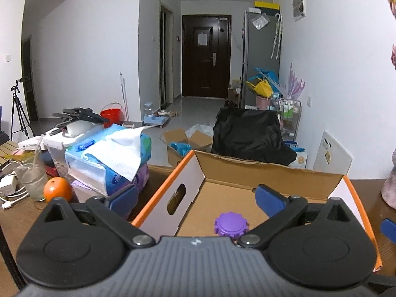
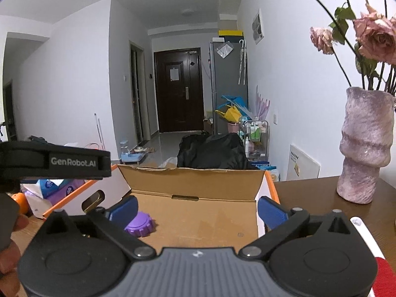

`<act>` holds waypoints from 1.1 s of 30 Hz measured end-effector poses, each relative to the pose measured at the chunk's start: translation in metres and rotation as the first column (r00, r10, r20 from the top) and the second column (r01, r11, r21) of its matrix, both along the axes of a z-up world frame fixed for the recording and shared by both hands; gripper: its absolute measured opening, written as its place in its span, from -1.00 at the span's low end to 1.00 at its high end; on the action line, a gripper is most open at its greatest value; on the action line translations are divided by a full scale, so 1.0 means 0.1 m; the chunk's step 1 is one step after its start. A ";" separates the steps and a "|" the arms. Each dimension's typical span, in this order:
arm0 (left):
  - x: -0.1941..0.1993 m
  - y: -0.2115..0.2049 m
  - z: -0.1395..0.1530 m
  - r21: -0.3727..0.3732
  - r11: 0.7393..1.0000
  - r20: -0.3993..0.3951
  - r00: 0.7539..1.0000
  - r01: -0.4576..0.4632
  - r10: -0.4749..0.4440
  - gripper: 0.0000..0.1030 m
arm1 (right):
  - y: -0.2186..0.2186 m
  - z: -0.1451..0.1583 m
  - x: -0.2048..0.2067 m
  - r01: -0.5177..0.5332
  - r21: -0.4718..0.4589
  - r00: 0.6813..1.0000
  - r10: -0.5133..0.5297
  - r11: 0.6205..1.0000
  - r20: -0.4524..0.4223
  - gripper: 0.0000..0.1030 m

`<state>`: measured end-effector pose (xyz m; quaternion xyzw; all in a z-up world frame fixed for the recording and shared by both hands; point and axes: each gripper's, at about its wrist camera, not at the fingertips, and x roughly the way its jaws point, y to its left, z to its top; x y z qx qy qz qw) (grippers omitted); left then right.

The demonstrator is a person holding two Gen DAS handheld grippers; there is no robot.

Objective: Organize rigid objects
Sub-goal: 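Lower the charger into the cardboard box and open the right tool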

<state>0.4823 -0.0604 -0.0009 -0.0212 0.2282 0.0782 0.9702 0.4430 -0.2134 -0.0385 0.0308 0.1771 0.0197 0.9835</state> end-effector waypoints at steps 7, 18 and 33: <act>-0.23 0.09 0.07 -0.005 1.000 0.018 1.000 -0.016 0.016 1.00 | -0.04 0.06 -0.21 -0.011 -0.006 1.000 0.011 1.000 0.015 1.00; -0.71 0.22 0.16 0.004 1.000 0.058 0.998 -0.031 0.031 1.00 | -0.07 0.15 -0.67 -0.029 -0.011 0.998 0.030 1.000 0.050 1.00; -1.44 0.38 0.16 0.010 1.000 0.069 0.997 -0.018 0.018 1.00 | -0.01 0.16 -1.31 -0.055 -0.036 0.997 0.057 0.998 0.046 1.00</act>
